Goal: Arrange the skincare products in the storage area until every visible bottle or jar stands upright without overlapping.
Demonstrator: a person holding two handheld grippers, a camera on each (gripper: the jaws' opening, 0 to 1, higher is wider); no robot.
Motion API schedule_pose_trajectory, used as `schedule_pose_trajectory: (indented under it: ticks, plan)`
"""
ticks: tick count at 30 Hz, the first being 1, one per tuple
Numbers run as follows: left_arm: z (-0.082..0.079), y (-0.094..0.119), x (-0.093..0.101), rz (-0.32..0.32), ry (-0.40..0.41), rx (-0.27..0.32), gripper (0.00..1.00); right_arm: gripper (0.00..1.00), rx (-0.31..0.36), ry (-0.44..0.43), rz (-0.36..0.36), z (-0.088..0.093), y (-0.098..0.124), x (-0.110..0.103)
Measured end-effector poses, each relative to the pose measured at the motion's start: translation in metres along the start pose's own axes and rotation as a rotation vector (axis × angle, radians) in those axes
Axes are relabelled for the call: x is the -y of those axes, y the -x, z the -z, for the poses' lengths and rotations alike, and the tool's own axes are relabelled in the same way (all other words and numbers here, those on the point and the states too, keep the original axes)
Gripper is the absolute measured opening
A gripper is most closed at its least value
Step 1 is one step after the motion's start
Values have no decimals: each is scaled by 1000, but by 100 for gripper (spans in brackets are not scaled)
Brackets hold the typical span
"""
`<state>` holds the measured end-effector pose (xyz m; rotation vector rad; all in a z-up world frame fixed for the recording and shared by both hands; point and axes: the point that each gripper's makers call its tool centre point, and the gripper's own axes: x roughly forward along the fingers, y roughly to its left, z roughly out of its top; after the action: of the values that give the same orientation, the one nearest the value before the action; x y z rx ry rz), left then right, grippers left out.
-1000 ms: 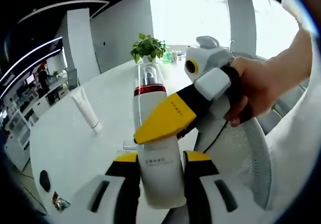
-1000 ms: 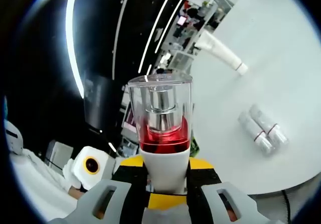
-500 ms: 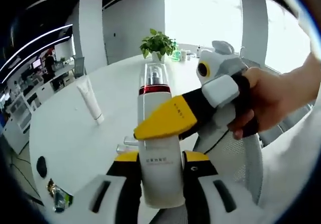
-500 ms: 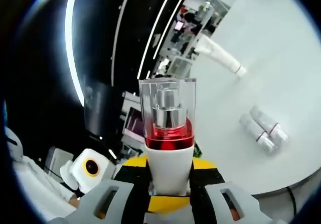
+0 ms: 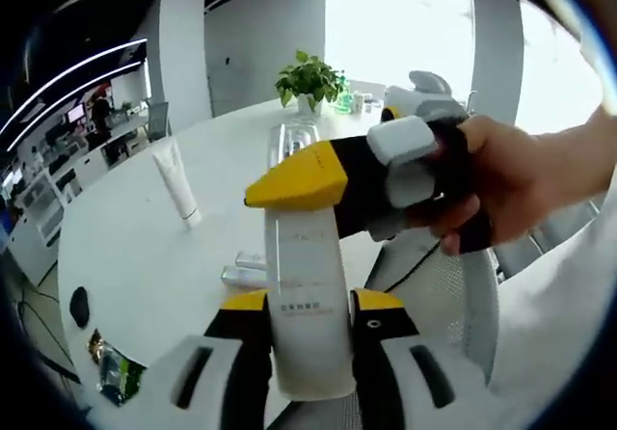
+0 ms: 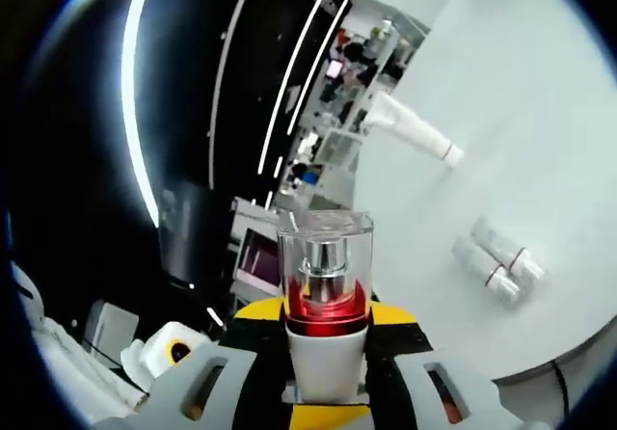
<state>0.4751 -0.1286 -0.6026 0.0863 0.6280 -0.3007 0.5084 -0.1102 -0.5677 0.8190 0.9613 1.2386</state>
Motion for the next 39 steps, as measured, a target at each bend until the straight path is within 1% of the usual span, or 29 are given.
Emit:
schedule_pose_trajectory:
  ticks: [2,4,7,8,10,11,13,14,15,16,17,18,19,20,21,22,23,25,26,27,28,29,31,32,33,34,36,37,39]
  plan:
    - [0,0,2,9,13,10,27,27,-12,16,12,2,2,1]
    - [0,1,4,18,7,28,27,26,-26,48,-5,3,4,-2]
    - [-3,5,8,49,-6,69,27,26,-38,61,-36,4,9,-6]
    - [-4,6,9,53,1,81,27,25,-36,58,-45,4,10,-7]
    - [-6,9,12,81,10,95,28,25,-56,68,-64,6,12,-10]
    - [-6,9,16,113,42,107,28,25,-64,86,-69,7,12,-12]
    - [-5,10,21,172,116,110,29,25,-105,131,-75,10,12,-12]
    - [-4,11,24,214,157,108,29,25,-131,157,-78,13,11,-12]
    - [-4,12,26,251,196,114,29,25,-157,187,-93,15,11,-14]
    - [-6,14,28,290,259,129,30,25,-180,204,-107,18,11,-15]
    - [-4,14,29,321,295,124,30,25,-206,214,-136,21,11,-22]
    - [-3,15,31,358,354,113,32,25,-216,218,-163,22,11,-28]
    - [-4,17,31,383,369,124,34,25,-239,252,-194,24,11,-34]
    - [-5,18,31,408,387,130,36,25,-249,264,-213,24,10,-38]
    - [-5,18,32,420,392,130,38,25,-273,286,-244,26,10,-45]
    - [-6,21,35,464,421,120,39,25,-293,296,-269,28,10,-51]
    - [-7,23,37,493,426,119,39,25,-317,302,-315,30,9,-58]
    - [-13,29,45,588,462,124,39,25,-353,298,-365,32,8,-67]
    - [-16,33,49,640,489,123,38,25,-377,290,-411,33,8,-75]
    - [-22,38,53,699,516,138,36,25,-386,279,-435,33,7,-79]
    - [-26,41,56,736,538,145,35,25,-401,269,-472,33,5,-86]
    - [-30,44,58,772,570,150,35,25,-412,266,-488,33,4,-89]
    - [-36,48,59,807,581,179,31,25,-419,279,-493,31,0,-93]
    - [-37,48,58,813,580,188,31,25,-419,286,-498,29,-2,-95]
    - [-38,46,55,802,593,191,31,25,-421,283,-501,29,-3,-95]
    - [-40,46,53,806,613,198,31,25,-417,281,-505,27,-5,-94]
    - [-42,44,48,789,624,216,31,25,-399,246,-510,24,-8,-94]
    - [-42,44,47,789,628,220,31,25,-394,243,-514,22,-9,-93]
    - [-46,43,42,772,675,242,31,25,-380,218,-509,18,-12,-90]
